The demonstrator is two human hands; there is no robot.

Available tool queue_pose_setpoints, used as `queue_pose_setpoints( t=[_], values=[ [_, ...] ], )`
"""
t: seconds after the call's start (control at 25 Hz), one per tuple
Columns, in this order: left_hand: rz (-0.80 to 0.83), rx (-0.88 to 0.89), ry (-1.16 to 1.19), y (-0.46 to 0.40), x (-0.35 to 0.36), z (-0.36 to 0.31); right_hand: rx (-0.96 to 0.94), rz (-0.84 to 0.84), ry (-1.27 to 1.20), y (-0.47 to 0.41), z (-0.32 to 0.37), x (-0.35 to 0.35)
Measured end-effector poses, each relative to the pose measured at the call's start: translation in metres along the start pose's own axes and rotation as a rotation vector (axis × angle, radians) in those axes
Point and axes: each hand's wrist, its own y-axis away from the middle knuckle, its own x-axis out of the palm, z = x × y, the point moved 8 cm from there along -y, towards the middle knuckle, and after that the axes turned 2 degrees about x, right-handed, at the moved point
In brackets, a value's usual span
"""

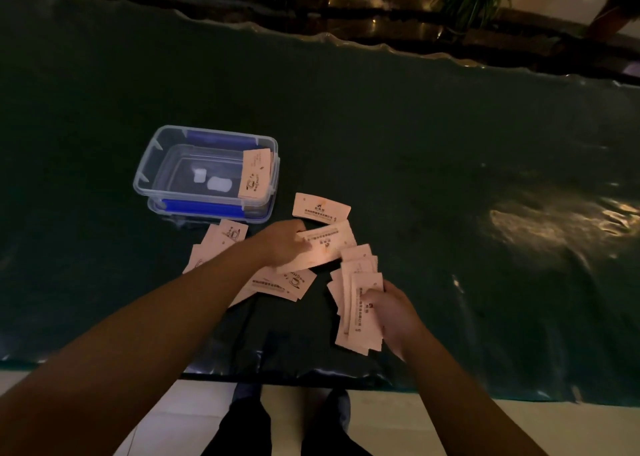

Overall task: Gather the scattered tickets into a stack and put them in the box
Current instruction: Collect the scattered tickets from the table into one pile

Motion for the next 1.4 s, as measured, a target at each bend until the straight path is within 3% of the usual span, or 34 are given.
queue_pose_setpoints(
  t=[0.2,0.36,0.64,0.84,1.04,1.16,1.4],
  values=[
    [-0.112,-0.198,0.421,0.035,0.021,0.020,0.036,0.157,-0.528,0.000,0.002,0.023],
    [-0.025,-0.259,0.728,0.053,0.066,0.005,0.024,0.148,-0.557,-0.004,0.013,0.050],
    [-0.057,-0.307,1.029,0.068,0.100,0.000,0.061,0.055,-0.193,-0.008,0.033,0.065],
    [-0.067,-0.326,0.939,0.075,0.098,0.025,0.044,0.121,-0.031,-0.002,0.041,0.077],
    [-0.274,-0.591,1.245,0.101,0.102,0.074,-0.077,0.172,0.311,0.000,0.068,0.100],
    [-0.363,-0.653,1.323,0.109,0.103,0.089,-0.169,0.235,0.572,-0.002,0.080,0.126],
    [-0.356,-0.557,1.509,0.104,0.109,0.081,-0.285,0.215,0.951,-0.011,0.088,0.153]
  ],
)
